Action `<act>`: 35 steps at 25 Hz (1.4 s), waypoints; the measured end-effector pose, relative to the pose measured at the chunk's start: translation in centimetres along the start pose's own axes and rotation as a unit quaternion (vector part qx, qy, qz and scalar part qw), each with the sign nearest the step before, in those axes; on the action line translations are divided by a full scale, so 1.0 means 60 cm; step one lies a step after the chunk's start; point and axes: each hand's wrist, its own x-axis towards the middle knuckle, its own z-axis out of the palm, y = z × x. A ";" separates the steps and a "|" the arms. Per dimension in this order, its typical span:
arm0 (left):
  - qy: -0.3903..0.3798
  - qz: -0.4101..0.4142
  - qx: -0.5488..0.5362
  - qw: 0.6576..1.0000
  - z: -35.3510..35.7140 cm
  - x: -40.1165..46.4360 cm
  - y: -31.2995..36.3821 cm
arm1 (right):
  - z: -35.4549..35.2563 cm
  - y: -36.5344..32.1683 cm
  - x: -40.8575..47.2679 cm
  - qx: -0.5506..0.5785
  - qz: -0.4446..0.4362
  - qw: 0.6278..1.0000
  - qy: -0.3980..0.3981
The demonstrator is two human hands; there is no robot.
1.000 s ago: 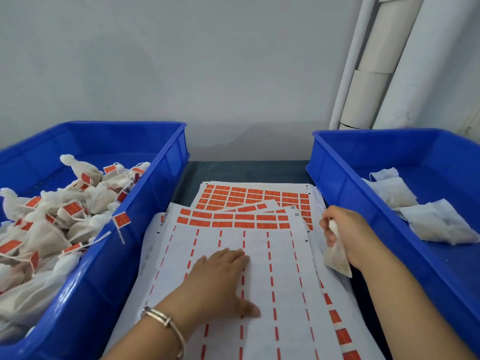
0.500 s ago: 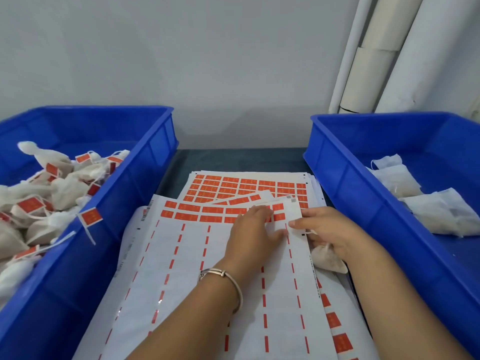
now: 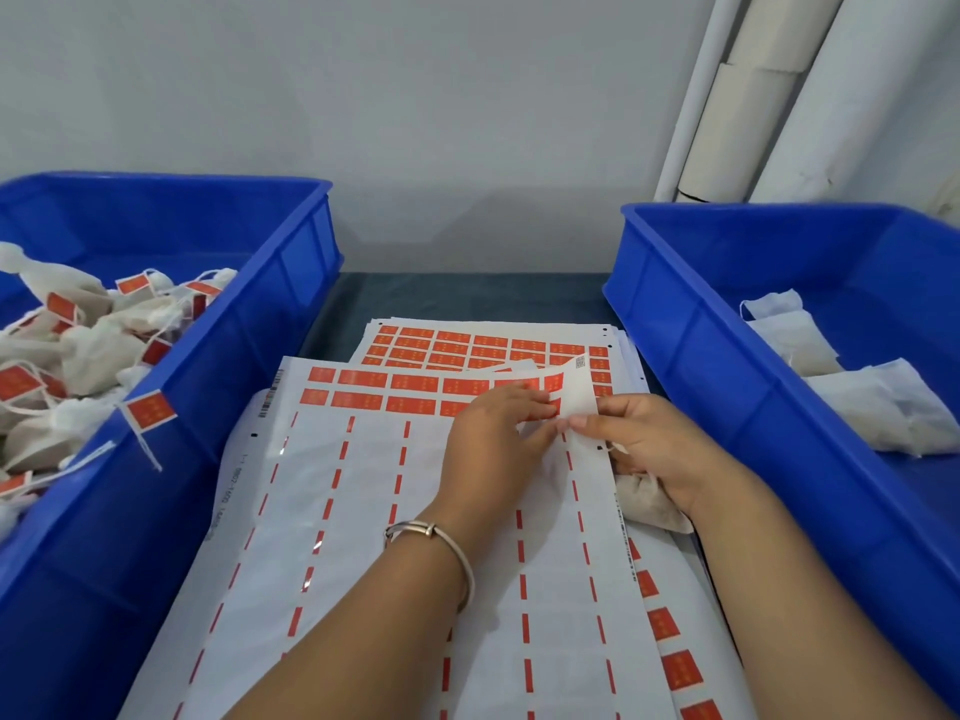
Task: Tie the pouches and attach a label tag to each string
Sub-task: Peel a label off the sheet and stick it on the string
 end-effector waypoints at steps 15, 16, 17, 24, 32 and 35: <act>0.005 -0.002 -0.027 1.000 -0.008 -0.001 0.004 | 0.008 -0.003 -0.014 -0.006 -0.014 1.000 0.013; 0.003 -0.013 -0.030 0.999 -0.006 0.000 0.004 | 0.008 -0.004 -0.016 -0.008 -0.013 1.000 0.014; 0.005 -0.028 -0.036 0.999 -0.005 0.001 0.005 | 0.009 -0.005 -0.017 -0.014 -0.011 1.000 0.016; 0.039 -0.170 -0.138 0.975 -0.016 0.013 -0.002 | 0.005 -0.028 -0.029 -0.128 -0.019 0.988 0.080; 0.078 -0.257 -0.257 0.928 -0.029 0.017 -0.010 | -0.011 -0.053 -0.058 -0.073 -0.103 0.990 0.064; 0.077 -0.270 -0.267 0.922 -0.032 0.018 -0.006 | -0.018 -0.061 -0.066 -0.053 -0.148 0.983 0.090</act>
